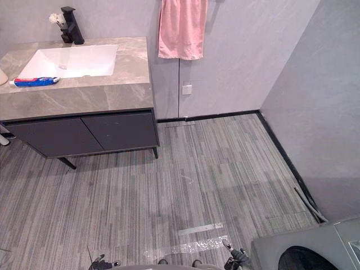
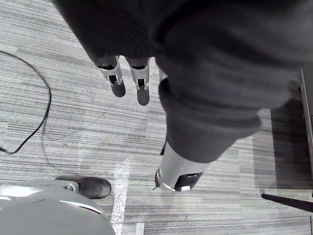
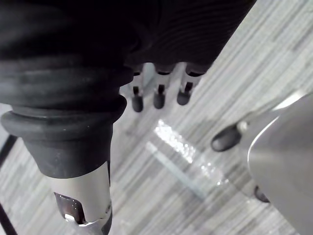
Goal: Organize washtable
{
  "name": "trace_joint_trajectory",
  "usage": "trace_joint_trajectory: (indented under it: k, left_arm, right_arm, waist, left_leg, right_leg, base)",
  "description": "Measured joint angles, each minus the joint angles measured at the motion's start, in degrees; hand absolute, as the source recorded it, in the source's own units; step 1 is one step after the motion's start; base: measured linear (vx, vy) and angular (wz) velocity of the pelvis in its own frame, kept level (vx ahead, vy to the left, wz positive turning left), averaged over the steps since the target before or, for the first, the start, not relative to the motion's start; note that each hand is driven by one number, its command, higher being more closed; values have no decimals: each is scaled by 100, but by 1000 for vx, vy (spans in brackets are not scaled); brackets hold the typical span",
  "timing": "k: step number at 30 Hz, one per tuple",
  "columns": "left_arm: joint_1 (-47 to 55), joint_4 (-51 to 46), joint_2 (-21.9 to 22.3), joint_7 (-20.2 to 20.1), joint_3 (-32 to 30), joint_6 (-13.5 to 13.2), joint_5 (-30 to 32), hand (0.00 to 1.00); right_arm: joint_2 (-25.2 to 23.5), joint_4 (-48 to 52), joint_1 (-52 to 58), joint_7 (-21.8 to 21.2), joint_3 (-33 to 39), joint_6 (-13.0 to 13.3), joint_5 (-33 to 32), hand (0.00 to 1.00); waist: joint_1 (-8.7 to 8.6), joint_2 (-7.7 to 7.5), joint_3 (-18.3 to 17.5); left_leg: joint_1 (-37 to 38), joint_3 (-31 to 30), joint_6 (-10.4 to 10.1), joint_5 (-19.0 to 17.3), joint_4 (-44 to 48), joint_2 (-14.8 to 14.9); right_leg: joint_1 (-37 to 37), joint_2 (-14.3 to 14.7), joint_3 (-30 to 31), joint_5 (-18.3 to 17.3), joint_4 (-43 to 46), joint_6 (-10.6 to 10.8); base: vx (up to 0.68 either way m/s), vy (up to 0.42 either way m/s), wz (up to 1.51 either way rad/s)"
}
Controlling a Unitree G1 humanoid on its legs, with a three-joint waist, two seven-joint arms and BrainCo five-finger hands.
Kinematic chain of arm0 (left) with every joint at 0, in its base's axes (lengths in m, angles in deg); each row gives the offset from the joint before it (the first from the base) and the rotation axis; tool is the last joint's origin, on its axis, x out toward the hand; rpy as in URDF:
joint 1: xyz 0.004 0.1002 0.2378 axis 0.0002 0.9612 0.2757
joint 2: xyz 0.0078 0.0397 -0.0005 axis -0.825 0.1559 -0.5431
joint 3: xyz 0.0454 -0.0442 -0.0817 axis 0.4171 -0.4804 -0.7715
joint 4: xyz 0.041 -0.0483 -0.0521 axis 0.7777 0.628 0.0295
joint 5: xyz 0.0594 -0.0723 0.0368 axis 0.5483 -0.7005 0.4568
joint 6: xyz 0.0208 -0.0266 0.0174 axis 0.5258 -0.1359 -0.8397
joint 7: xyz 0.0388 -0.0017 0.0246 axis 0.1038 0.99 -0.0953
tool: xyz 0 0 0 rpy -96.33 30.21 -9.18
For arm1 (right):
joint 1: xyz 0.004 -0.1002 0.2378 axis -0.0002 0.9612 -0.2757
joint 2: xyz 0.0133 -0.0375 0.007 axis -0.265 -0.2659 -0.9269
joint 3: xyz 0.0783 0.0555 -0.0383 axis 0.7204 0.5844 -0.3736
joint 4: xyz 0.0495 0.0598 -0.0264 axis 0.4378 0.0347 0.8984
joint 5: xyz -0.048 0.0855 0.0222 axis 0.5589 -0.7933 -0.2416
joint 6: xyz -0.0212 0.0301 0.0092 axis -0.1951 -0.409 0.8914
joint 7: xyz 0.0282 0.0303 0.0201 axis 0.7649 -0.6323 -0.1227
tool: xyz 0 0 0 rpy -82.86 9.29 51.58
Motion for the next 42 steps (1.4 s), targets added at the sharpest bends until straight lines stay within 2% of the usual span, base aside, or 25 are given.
trace_joint_trajectory:
  k: [13, 19, 23, 24, 25, 27, 30, 31, 33, 34, 35, 36, 37, 38, 39, 40, 41, 42]
  left_arm:
    - [0, 44, 18, -23, 19, 6, -4, 0]
    - [4, 50, 92, -10, -363, 2, -367, 0]
    - [-98, 42, 120, -7, -514, 0, -408, 0]
    - [-158, 37, 118, -2, -514, 1, -442, 0]
    - [-228, 34, 107, 13, -504, 8, -442, 0]
    - [-301, 33, 107, 111, -495, 15, -443, 0]
    - [-512, 37, 116, 171, -492, 12, -441, 0]
    - [-587, 36, 128, 223, -493, 10, -436, 0]
    - [-661, 36, 186, 228, -537, 11, -412, 0]
    - [-667, 26, 210, 228, -551, 11, -382, 0]
    - [-653, 18, 277, 224, -731, 0, -371, 0]
    - [-587, 29, 317, 225, -898, 5, -364, 0]
    - [-537, 8, 298, 223, -1033, 2, -364, 0]
    - [-406, -136, 281, 224, -1321, 19, -367, 0]
    - [-323, -269, 452, 216, -1612, 57, -422, 0]
    - [-227, -332, 525, 210, -1667, 72, -457, 0]
    - [-163, -352, 648, 205, -1643, 85, -499, 0]
    - [-178, -366, 700, 171, -1638, 77, -571, 0]
  right_arm:
    - [-22, -28, 70, 57, 161, -39, 2, 0]
    - [-21, -21, 27, 109, 548, -38, -168, 0]
    - [-190, 256, -84, 198, 660, 3, -328, 0]
    - [-282, 380, -72, 209, 663, 28, -355, 0]
    - [-276, 426, -60, 220, 660, 45, -405, 0]
    - [-299, 425, -18, 229, 676, 49, -490, 0]
    - [-260, 437, 8, 248, 716, 79, -516, 0]
    - [-263, 433, 22, 255, 717, 82, -513, 0]
    - [-259, 433, 103, 341, 727, 100, -512, 0]
    - [-261, 439, 149, 348, 727, 101, -512, 0]
    - [-267, 484, 273, 348, 807, 105, -515, 0]
    - [-281, 508, 342, 344, 899, 90, -528, 0]
    - [-318, 511, 389, 345, 895, 82, -515, 0]
    - [-460, 557, 534, 339, 907, 72, -520, 0]
    - [-354, 670, 540, 341, 917, 69, -486, 0]
    - [-300, 699, 542, 338, 864, 74, -460, 0]
    - [-219, 850, 508, 335, 742, 72, -443, 0]
    - [-197, 870, 342, 334, 651, 73, -433, 0]
  waist:
    - [-12, 48, 81]
    - [0, 30, 185]
    - [22, -21, 506]
    - [57, -16, 624]
    - [69, -22, 704]
    - [86, 11, 761]
    - [120, 51, 786]
    - [116, 49, 786]
    - [108, 17, 786]
    - [105, 3, 783]
    - [-2, 61, 773]
    - [-67, 157, 732]
    - [-101, 116, 717]
    - [-130, -30, 637]
    - [-70, 303, 636]
    - [-14, 360, 618]
    - [120, 437, 629]
    - [148, 466, 654]
  left_leg:
    - [57, -54, -11, 95, -141, -3]
    - [-99, 22, 0, 101, -144, -17]
    - [-189, 267, 58, -14, -148, -20]
    - [-179, 393, 145, -81, -143, 18]
    - [-81, 419, 154, -86, -124, 24]
    - [-47, 446, 99, -146, -90, 61]
    - [-72, 448, -190, -432, 121, 376]
    - [-57, 449, -367, -569, 183, 521]
    - [148, 449, -643, -755, 189, 630]
    - [232, 449, -718, -807, 193, 642]
    - [421, 458, -893, -1057, 301, 804]
    - [478, 497, -1044, -1237, 580, 1030]
    - [341, 558, -1057, -1338, 1053, 1139]
    - [-25, 790, -1004, -1521, 2333, 1385]
    - [-336, 1012, -567, -1418, 3688, 2008]
    - [-477, 1046, -186, -1134, 4248, 2175]
    - [-790, 938, -26, -373, 5160, 2378]
    - [-1119, 727, -257, -523, 5803, 2425]
  right_leg:
    - [11, 7, -124, -4, 8, -2]
    - [-224, -7, -77, -48, 133, 5]
    - [-950, -43, 66, -410, 1377, 116]
    - [-1393, -44, 15, -453, 2206, 178]
    - [-1761, -83, -62, -533, 2836, 175]
    - [-2150, -308, -415, -664, 3199, 146]
    - [-2640, -555, -944, -597, 2735, 213]
    - [-2816, -613, -1114, -452, 2328, 258]
    - [-3034, -770, -1385, -144, 1774, 184]
    - [-3103, -843, -1418, -113, 1813, 164]
    - [-3206, -918, -1445, -134, 2270, 131]
    - [-3139, -832, -1546, -135, 2448, 117]
    - [-3043, -790, -1615, -70, 2429, 61]
    - [-2794, -665, -1641, 324, 2202, -240]
    - [-2544, -240, -1718, 103, 2389, -426]
    - [-2460, -114, -1671, -51, 2449, -495]
    - [-2243, 109, -1463, -264, 2409, -656]
    - [-1903, 299, -1260, -328, 2157, -692]
  base:
    - [-6, -12, 2]
    - [0, 0, -4]
    - [-29, 8, -34]
    - [-6, 4, -39]
    - [24, 11, -35]
    - [138, 55, -15]
    - [235, 43, -13]
    - [387, -35, -6]
    - [357, -76, 1]
    - [506, -201, 32]
    - [533, -244, 47]
    - [563, -287, 55]
    - [625, -410, 43]
    - [767, -484, -4]
    - [764, -481, -39]
    - [649, -350, -112]
    - [670, -346, -124]
    - [679, -337, -113]
